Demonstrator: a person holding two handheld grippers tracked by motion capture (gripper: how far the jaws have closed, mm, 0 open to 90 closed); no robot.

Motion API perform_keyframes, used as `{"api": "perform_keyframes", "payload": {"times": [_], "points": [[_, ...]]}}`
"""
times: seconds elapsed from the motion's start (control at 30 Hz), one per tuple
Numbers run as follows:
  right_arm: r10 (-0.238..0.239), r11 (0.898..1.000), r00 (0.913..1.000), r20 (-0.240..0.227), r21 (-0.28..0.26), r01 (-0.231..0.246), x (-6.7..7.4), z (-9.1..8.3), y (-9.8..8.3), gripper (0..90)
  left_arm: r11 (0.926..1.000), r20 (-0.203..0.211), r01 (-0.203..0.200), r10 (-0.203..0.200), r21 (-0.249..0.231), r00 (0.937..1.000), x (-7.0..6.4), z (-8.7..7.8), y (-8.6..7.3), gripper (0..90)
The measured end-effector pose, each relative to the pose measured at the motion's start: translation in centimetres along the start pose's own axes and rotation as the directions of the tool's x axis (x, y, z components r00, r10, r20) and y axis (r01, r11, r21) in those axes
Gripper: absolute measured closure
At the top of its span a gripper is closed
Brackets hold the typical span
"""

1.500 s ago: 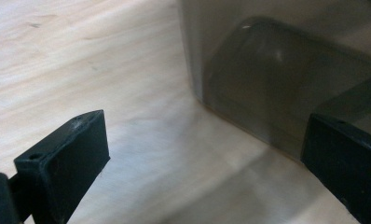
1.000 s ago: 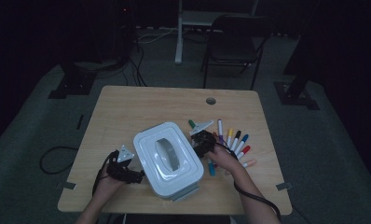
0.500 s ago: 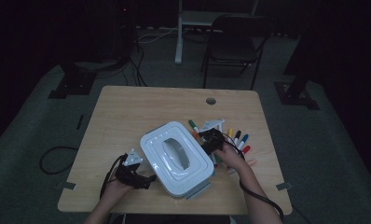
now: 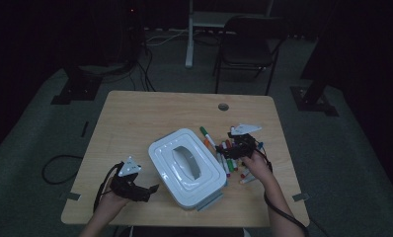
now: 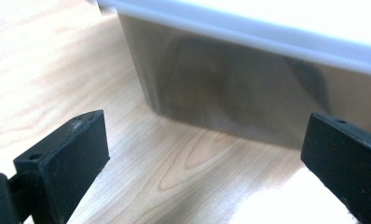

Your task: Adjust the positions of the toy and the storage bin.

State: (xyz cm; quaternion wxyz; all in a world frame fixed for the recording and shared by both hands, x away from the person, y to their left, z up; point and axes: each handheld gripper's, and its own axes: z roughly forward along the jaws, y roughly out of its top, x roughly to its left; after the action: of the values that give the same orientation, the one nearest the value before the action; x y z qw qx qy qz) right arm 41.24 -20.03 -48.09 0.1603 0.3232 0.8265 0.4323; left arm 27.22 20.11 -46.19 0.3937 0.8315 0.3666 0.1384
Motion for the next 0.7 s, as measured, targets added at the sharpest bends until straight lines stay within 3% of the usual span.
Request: {"api": "perform_keyframes", "payload": {"times": [0.27,0.33,0.43,0.7], "points": [[0.058,0.998,0.9942,0.091,-0.037,-0.054,-0.4,-4.0,-2.7,16.9,0.9979,0.053,-0.040,0.043,-0.052,0.9977,-1.7,-1.5,2.1,1.4],[0.059,0.998,0.9936,0.096,-0.036,-0.056,-0.3,-4.4,-3.0,16.8,0.9975,0.061,-0.044,0.048,-0.056,0.9970,-1.9,-1.5,2.3,1.4],[0.050,0.999,0.9914,0.121,-0.017,-0.048,-0.3,-6.0,-4.3,14.3,0.9956,0.106,-0.067,0.074,-0.065,0.9916,-3.0,-1.1,3.3,1.4],[0.091,0.996,0.9859,0.140,-0.028,-0.088,0.9,-9.0,-7.3,13.5,0.9940,0.155,-0.076,0.087,-0.078,0.9841,-4.3,0.0,4.8,1.4]]}}
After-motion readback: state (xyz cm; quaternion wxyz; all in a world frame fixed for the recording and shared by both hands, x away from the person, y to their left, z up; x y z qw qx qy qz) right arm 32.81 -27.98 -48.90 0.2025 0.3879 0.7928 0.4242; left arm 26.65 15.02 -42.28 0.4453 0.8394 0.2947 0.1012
